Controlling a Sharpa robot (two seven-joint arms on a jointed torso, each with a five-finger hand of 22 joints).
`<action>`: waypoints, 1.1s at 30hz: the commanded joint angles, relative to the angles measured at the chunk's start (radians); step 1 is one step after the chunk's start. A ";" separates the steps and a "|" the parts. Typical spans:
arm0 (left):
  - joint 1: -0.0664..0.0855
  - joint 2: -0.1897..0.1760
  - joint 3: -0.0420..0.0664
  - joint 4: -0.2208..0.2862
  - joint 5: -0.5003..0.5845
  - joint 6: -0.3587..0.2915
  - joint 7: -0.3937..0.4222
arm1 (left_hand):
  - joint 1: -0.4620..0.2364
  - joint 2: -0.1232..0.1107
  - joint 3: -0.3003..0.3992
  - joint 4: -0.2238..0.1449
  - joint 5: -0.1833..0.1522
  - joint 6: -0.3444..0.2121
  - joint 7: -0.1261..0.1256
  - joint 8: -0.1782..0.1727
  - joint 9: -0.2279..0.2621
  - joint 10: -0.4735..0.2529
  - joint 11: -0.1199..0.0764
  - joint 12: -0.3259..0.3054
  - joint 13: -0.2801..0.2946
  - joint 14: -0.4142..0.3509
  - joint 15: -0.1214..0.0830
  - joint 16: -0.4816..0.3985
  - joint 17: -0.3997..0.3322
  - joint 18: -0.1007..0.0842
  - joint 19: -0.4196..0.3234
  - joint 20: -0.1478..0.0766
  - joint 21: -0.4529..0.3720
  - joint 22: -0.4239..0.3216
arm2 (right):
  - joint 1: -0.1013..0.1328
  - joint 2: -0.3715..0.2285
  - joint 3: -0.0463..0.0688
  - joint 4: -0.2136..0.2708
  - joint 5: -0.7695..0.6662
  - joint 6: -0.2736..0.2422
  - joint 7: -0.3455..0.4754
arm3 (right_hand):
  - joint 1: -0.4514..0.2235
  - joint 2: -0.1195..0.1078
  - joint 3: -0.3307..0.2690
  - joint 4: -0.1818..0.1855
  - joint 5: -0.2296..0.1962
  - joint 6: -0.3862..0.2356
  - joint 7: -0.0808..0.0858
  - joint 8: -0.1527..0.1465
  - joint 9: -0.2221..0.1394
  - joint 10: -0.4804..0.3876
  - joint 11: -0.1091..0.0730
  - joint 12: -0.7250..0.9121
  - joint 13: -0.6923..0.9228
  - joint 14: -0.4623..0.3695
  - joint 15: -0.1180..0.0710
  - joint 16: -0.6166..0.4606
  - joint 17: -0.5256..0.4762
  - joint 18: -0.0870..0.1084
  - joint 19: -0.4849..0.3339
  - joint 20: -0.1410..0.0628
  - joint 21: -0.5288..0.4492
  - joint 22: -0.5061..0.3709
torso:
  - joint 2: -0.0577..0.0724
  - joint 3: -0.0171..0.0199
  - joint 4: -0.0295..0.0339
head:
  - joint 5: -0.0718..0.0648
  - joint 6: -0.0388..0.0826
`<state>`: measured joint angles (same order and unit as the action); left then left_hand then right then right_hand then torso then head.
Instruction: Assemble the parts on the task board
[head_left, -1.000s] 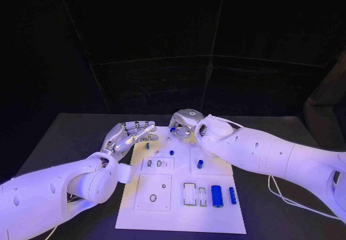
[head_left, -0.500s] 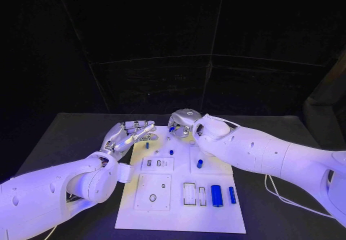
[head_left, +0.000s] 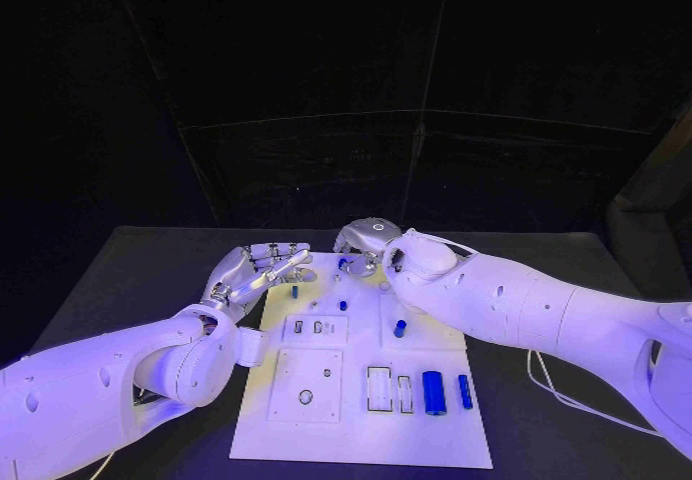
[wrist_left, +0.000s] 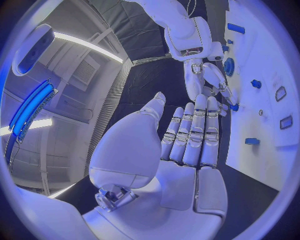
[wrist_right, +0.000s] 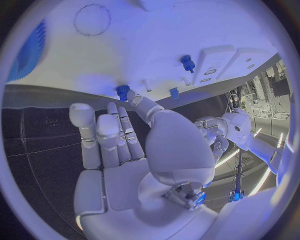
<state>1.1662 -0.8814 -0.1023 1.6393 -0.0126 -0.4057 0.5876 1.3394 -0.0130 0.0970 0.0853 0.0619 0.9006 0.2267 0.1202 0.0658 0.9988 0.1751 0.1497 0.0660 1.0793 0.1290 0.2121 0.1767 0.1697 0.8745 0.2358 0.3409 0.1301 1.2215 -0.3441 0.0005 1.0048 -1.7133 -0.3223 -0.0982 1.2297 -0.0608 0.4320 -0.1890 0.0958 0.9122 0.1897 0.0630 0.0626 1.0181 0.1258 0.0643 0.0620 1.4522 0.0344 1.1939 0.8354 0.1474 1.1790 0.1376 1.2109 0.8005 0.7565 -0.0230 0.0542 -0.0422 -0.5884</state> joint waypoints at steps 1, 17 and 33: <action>0.002 0.001 0.001 0.000 -0.006 0.015 0.001 | -0.003 0.011 0.002 -0.006 -0.003 0.003 0.007 -0.004 0.000 -0.006 0.004 -0.006 -0.001 -0.006 0.001 -0.007 0.002 0.012 -0.005 0.004 -0.004 -0.001 | 0.003 -0.006 0.000 0.009 -0.011 -0.020 -0.004 | 0.006 -0.016 -0.043 0.015 -0.006 -0.037 0.002 -0.001 0.002 -0.052 0.005 0.003 0.001 -0.005 0.007 -0.014 -0.026 -0.001 -0.013 0.003 -0.012 -0.020 | 0.001 0.0006 -0.0010 | 0.000 0.000; 0.002 -0.015 0.001 0.003 -0.006 0.023 0.000 | -0.003 0.011 0.001 -0.007 -0.004 0.003 0.007 -0.005 0.000 -0.008 0.004 -0.007 -0.001 -0.006 0.001 -0.008 0.002 0.012 -0.005 0.004 -0.005 -0.002 | 0.021 -0.311 0.008 0.298 0.267 0.003 -0.062 | -0.025 -0.051 -0.171 0.115 0.085 -0.018 -0.032 0.006 0.005 0.298 -0.061 0.243 0.115 0.036 -0.049 0.104 0.148 -0.023 0.078 -0.043 0.069 0.111 | -0.008 0.0065 -0.0262 | 0.005 0.003; 0.002 -0.011 0.001 -0.002 -0.006 0.026 -0.002 | -0.002 0.012 0.002 -0.008 -0.004 0.003 0.006 -0.006 0.000 -0.008 0.004 -0.008 -0.001 -0.005 0.001 -0.008 0.002 0.013 -0.005 0.005 -0.005 -0.002 | 0.029 -0.384 0.011 0.297 0.328 0.155 -0.153 | 0.092 -0.026 -0.448 0.352 0.144 -0.097 -0.020 0.074 0.011 0.270 -0.048 1.009 0.924 0.075 -0.036 0.289 0.491 -0.052 0.150 -0.033 0.159 0.272 | -0.004 0.0089 -0.0291 | 0.005 0.003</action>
<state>1.1664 -0.8938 -0.1024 1.6370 -0.0129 -0.3947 0.5823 1.3358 -0.0094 0.0998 0.0826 0.0619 0.9007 0.2267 0.1203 0.0659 0.9951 0.1788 0.1468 0.0661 1.0793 0.1290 0.2083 0.1780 0.1694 0.8745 0.2358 0.3409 0.1292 1.2480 -0.7317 0.0110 1.3042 -1.4021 -0.2258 -0.2192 1.3174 -0.0879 -0.0138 0.1615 0.2331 0.8209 0.1680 0.1332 0.0718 1.2838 0.0770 1.0648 0.9765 1.4638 -0.0081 1.4808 1.3080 0.1159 1.3227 0.1019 1.3669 1.0712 0.7503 -0.0140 0.0254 -0.0366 -0.5841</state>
